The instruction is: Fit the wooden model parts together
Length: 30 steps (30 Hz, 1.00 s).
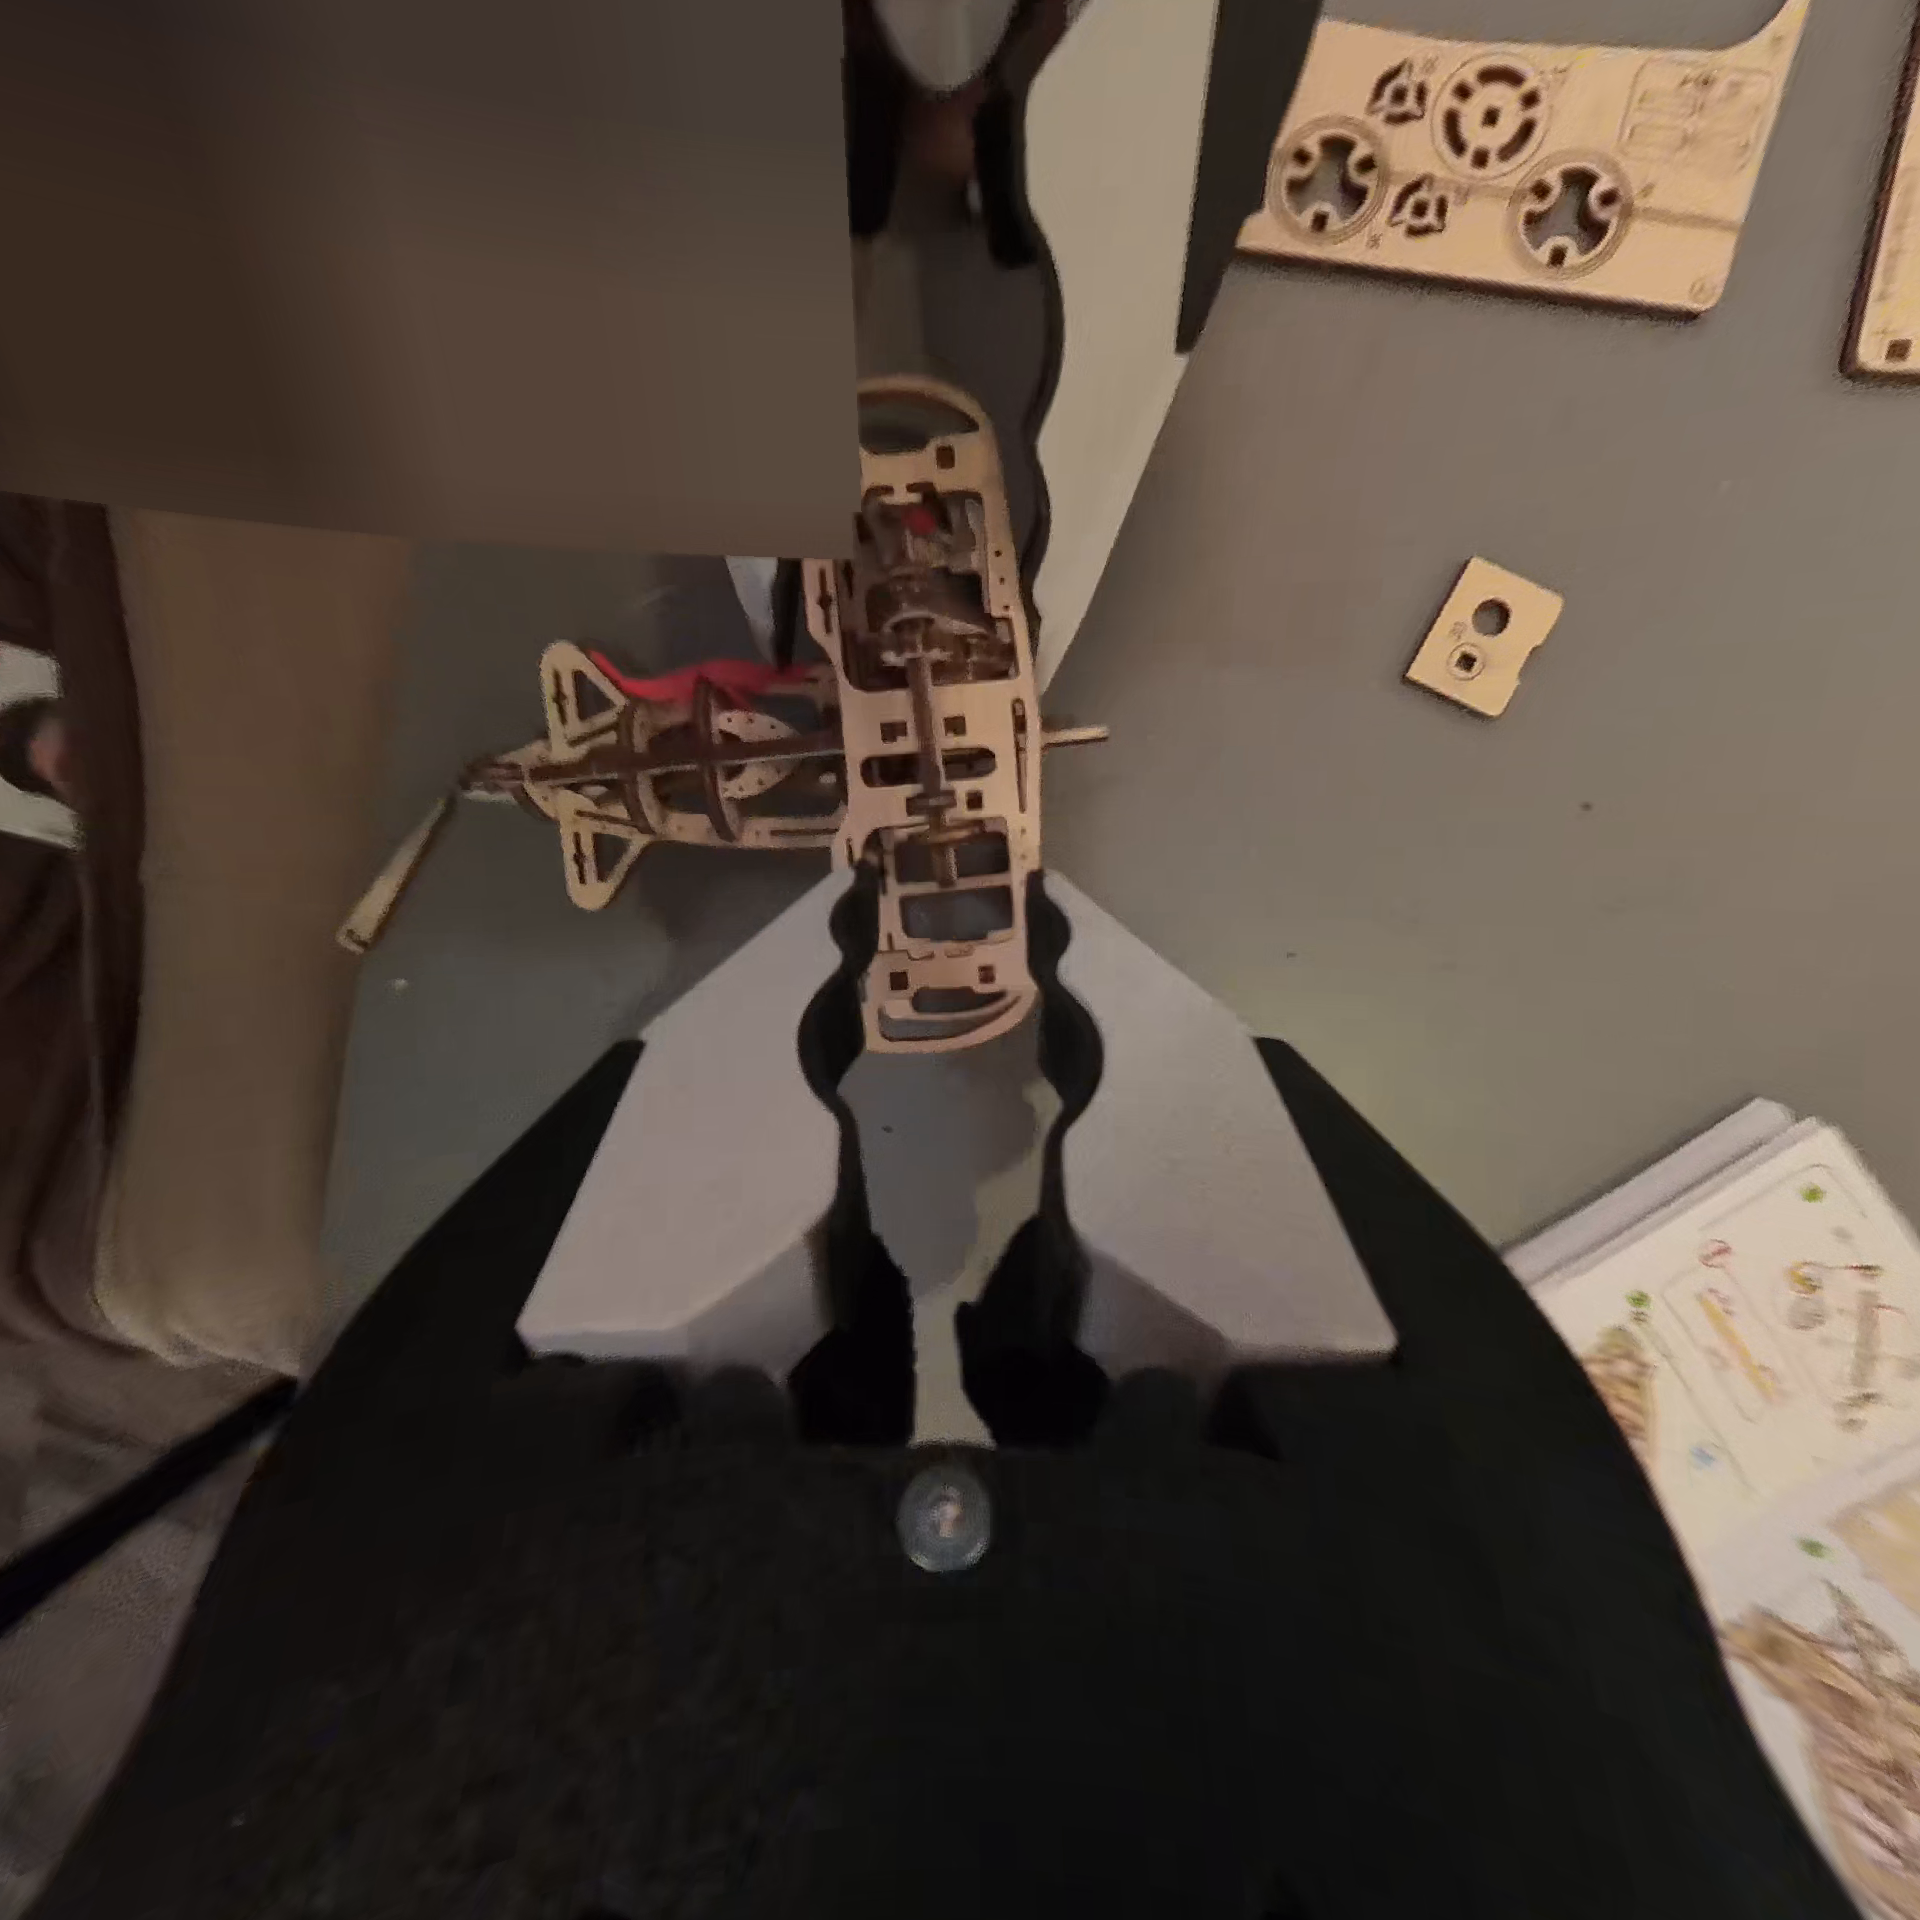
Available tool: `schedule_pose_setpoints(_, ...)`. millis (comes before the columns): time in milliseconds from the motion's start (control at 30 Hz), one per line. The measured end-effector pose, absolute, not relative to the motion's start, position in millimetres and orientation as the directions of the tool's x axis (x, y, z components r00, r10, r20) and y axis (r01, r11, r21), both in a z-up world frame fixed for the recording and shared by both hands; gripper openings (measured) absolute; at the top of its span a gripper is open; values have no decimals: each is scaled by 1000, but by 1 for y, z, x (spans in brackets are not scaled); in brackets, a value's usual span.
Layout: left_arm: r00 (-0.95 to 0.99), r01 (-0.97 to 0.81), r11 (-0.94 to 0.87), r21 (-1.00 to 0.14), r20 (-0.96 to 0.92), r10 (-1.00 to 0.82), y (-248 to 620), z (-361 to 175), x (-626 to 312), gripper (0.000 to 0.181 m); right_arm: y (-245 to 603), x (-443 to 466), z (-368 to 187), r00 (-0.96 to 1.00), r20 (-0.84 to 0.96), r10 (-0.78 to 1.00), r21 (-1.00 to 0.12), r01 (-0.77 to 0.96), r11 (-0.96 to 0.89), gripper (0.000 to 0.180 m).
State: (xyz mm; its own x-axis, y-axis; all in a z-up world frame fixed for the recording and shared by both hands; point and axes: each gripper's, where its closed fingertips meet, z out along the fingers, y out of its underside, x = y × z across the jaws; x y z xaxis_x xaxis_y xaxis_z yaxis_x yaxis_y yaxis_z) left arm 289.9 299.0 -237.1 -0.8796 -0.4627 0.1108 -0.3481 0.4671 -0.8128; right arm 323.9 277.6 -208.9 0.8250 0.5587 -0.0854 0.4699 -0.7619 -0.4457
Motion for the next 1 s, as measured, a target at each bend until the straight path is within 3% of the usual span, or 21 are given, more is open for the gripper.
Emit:
schedule_pose_setpoints(233, -880, -347, 468, -813, 110, -462, 299, -237, 290, 49, 278, 318, -218, 734, -36, 678, -299, 640, -708, 17)
schedule_pose_setpoints(533, -880, -348, 468, -813, 110, -462, 299, -237, 290, 49, 281, 317, -223, 702, -9, 712, -241, 690, -683, 12)
schedule_pose_setpoints(1000, -880, -348, 467, -813, 112, -461, 299, -237, 290, 49, 284, 316, -208, 717, 49, 695, -354, 663, -659, 11)
